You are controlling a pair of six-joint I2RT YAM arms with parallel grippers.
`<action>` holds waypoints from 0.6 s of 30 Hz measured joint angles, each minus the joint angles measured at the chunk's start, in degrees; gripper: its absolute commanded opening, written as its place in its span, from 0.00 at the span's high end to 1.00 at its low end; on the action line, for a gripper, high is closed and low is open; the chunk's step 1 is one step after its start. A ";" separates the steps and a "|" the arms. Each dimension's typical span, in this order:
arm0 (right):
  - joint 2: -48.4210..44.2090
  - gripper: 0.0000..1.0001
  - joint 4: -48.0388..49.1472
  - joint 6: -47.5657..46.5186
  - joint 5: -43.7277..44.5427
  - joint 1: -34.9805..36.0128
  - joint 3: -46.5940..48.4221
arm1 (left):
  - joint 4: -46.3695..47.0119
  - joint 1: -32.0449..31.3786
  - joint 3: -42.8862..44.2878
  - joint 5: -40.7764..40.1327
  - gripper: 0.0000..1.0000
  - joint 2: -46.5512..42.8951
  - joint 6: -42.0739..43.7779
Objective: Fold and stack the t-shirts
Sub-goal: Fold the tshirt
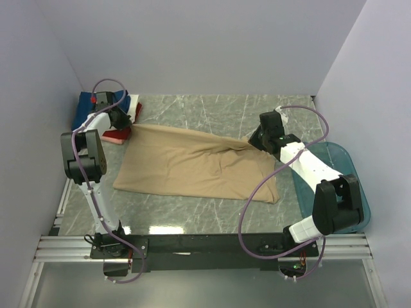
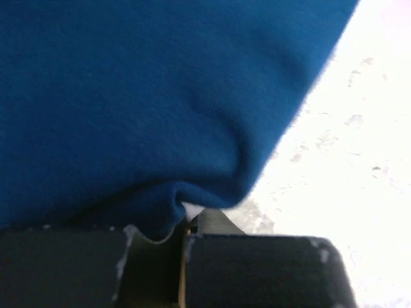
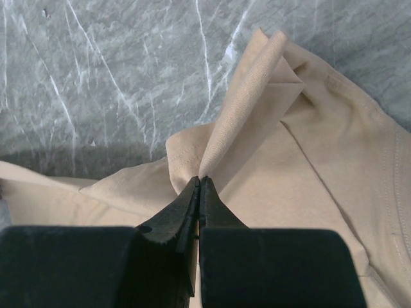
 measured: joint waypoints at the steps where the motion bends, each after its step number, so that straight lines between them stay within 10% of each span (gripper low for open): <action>1: 0.00 1.00 0.09 0.00 -0.07 0.00 -0.02 | -0.04 0.09 0.35 0.66 0.99 0.00 0.17; 18: -0.02 1.00 1.09 -0.09 -0.42 -0.02 -1.31 | 2.32 -1.20 -4.31 1.62 0.87 -6.71 -0.20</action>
